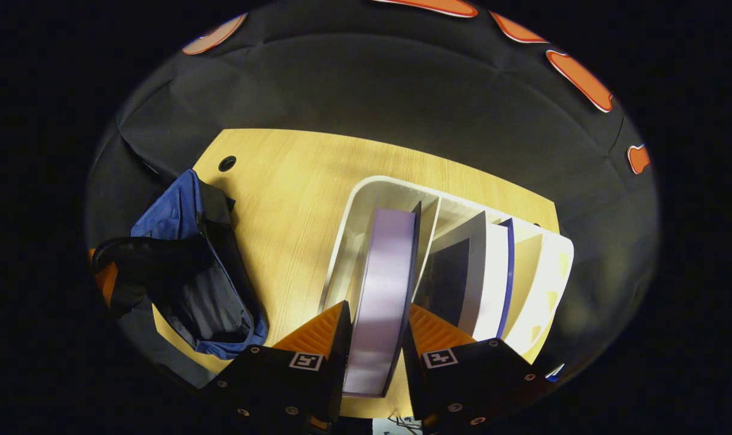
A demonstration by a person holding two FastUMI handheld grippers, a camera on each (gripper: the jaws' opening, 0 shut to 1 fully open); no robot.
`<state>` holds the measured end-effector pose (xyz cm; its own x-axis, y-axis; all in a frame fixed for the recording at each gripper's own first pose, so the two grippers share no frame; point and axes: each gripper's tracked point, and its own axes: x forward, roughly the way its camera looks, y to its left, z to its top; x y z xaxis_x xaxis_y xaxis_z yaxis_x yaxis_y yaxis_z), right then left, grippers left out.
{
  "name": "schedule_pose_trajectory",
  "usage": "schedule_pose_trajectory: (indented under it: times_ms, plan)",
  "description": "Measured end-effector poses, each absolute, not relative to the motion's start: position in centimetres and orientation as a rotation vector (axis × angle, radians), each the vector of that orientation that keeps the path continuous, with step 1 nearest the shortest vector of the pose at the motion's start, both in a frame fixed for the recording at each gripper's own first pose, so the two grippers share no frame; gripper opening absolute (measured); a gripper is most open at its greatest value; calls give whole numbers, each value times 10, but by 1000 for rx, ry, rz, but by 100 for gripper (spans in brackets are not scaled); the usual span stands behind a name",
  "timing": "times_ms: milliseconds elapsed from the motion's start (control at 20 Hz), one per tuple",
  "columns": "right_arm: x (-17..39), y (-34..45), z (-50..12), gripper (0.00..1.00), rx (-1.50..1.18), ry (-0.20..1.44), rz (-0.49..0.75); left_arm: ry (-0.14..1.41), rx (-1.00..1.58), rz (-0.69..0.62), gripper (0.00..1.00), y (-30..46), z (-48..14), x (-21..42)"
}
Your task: Open the schoolbag, grab two books from the bookshelf and put them into the schoolbag.
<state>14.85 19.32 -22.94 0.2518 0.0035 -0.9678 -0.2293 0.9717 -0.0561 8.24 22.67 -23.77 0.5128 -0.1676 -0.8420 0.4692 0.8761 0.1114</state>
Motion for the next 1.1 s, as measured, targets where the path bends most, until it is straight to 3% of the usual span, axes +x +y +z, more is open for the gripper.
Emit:
schedule_pose_trajectory:
  times_ms: [50, 200, 250, 300, 450, 1100]
  plan:
    - [147, 192, -230, 36, -185, 1328, 148, 962, 347, -394, 7, 226, -240, 83]
    - [147, 191, -229, 32, -130, 1380, 133, 963, 343, -397, 7, 226, -240, 82]
    - [146, 188, -228, 46, -112, 1389, 129, 961, 342, -398, 7, 227, -240, 82]
    - [147, 187, -225, 37, -97, 1392, 128, 962, 339, -399, 8, 226, -240, 81]
    - [147, 180, -216, 34, -126, 1383, 132, 964, 333, -401, 7, 226, -242, 79]
    - [135, 157, -101, 32, -19, 1250, 193, 987, 339, -429, 7, 223, -242, 79]
